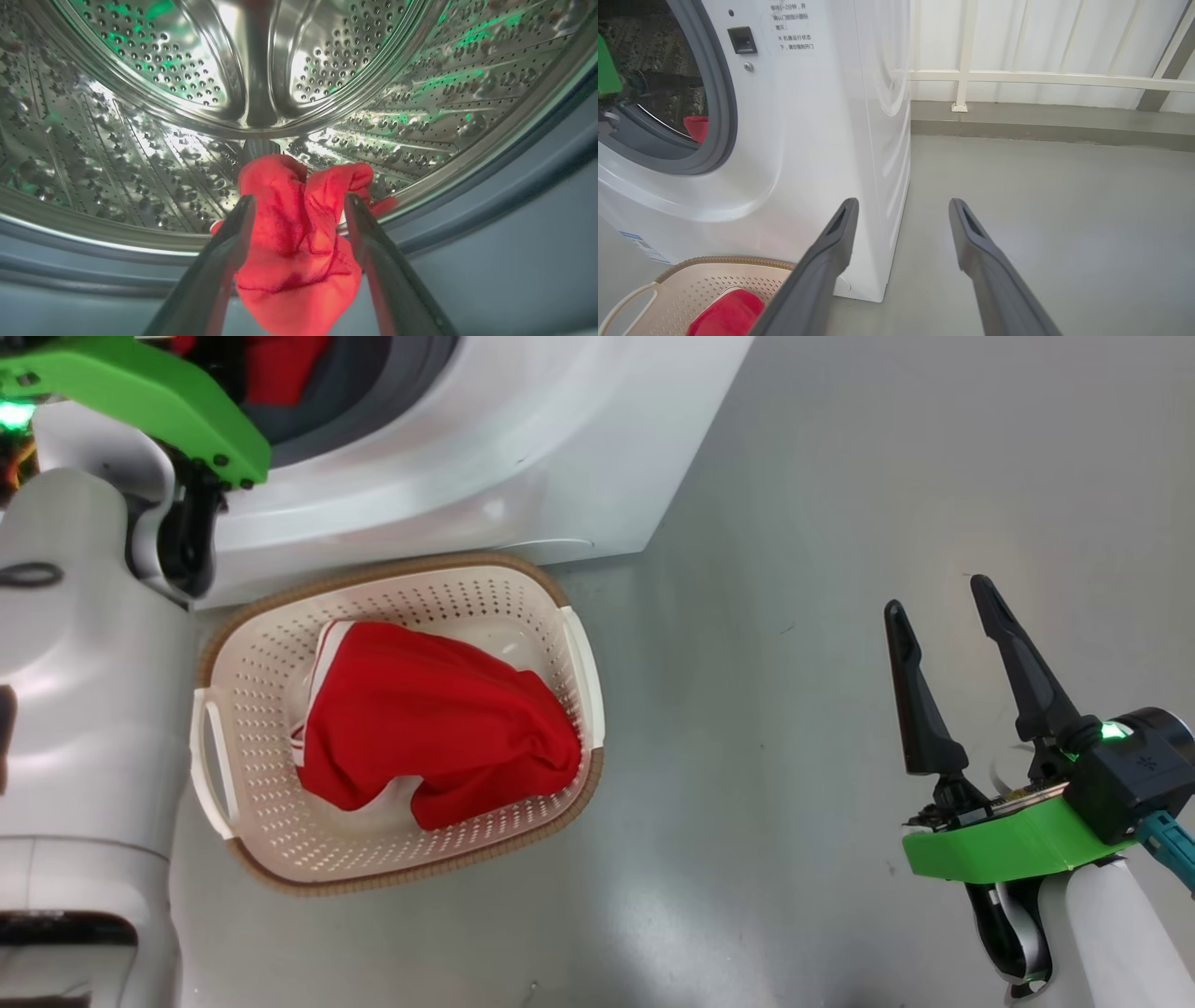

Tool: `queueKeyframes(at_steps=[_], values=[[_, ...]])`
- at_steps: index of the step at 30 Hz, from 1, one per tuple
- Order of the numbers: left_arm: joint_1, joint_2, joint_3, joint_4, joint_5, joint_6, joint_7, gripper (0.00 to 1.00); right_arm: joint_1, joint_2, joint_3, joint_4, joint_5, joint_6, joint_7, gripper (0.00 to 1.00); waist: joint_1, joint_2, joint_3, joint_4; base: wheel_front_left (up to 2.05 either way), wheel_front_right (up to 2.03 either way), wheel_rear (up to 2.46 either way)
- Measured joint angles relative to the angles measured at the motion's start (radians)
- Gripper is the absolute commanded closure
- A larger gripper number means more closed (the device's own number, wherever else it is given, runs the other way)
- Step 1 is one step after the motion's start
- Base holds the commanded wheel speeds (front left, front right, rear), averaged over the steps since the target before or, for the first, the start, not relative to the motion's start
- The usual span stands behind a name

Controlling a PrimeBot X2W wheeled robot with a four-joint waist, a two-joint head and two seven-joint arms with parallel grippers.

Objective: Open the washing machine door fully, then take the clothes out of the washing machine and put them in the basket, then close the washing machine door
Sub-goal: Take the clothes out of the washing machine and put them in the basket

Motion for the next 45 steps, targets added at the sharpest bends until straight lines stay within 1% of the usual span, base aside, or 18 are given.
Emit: queueKeyframes(at_steps=[4, 9, 11, 15, 18, 23, 24, 31, 32, 34, 38, 45], values=[[-0.032, 0.003, -0.017, 0.091, -0.001, 0.001, 0.069, 0.00, 0.000, 0.000, 0.007, 0.010, 0.000, 0.000, 0.000, 0.00, 0.0001, 0.0000, -0.002, -0.013, 0.00, 0.00, 0.00], [-0.050, 0.016, -0.028, 0.169, -0.001, 0.007, 0.117, 0.00, 0.000, -0.001, 0.027, 0.023, 0.002, 0.000, 0.000, 0.00, 0.0000, 0.0000, -0.009, -0.030, 0.00, 0.00, 0.00], [-0.059, 0.023, -0.036, 0.196, 0.003, 0.018, 0.137, 0.00, 0.000, -0.001, 0.032, 0.025, 0.005, 0.000, 0.000, 0.00, 0.0001, 0.0000, -0.011, -0.038, 0.00, 0.00, 0.00], [-0.063, 0.032, -0.051, 0.231, 0.009, 0.018, 0.181, 0.00, 0.000, -0.001, 0.047, 0.026, 0.012, 0.000, 0.000, 0.00, 0.0001, 0.0000, -0.012, -0.055, 0.00, 0.00, 0.00], [-0.063, 0.043, -0.070, 0.245, 0.024, 0.027, 0.192, 0.00, 0.000, -0.001, 0.058, 0.026, 0.017, 0.000, 0.000, 0.00, 0.0001, 0.0000, -0.011, -0.068, 0.00, 0.00, 0.00], [-0.065, 0.060, -0.092, 0.256, 0.032, 0.029, 0.200, 0.00, -0.001, -0.001, 0.062, 0.026, 0.044, 0.000, 0.000, 0.00, 0.0001, 0.0000, -0.005, -0.087, 0.00, 0.00, 0.00], [-0.068, 0.062, -0.095, 0.256, 0.037, 0.036, 0.200, 0.00, -0.001, -0.001, 0.063, 0.026, 0.045, 0.000, 0.000, 0.00, 0.0000, 0.0000, -0.002, -0.089, 0.00, 0.00, 0.00], [-0.085, 0.077, -0.122, 0.261, 0.061, 0.035, 0.167, 0.00, -0.001, -0.001, 0.070, 0.026, 0.054, 0.000, 0.000, 0.00, 0.0001, 0.0000, 0.012, -0.102, 0.00, 0.00, 0.00], [-0.085, 0.077, -0.122, 0.261, 0.061, 0.035, 0.167, 0.52, -0.001, -0.001, 0.070, 0.026, 0.054, 0.000, 0.000, 0.00, 0.0001, 0.0000, 0.012, -0.102, 0.00, 0.00, 0.00], [-0.086, 0.077, -0.123, 0.261, 0.061, 0.035, 0.154, 1.00, -0.002, -0.001, 0.070, 0.026, 0.054, 0.000, 0.000, 0.00, 0.0001, 0.0000, 0.014, -0.101, 0.00, 0.00, 0.00], [-0.086, 0.070, -0.128, 0.267, 0.061, 0.035, 0.134, 1.00, -0.003, -0.001, 0.070, 0.030, 0.055, 0.000, 0.000, 0.00, 0.0001, 0.0000, 0.013, -0.093, 0.00, 0.00, 0.00], [-0.086, 0.058, -0.121, 0.257, 0.041, 0.033, 0.012, 1.00, -0.024, -0.001, 0.070, 0.038, 0.062, 0.000, 0.000, 0.00, 0.0001, 0.0000, 0.004, -0.072, 0.00, 0.00, 0.00]])
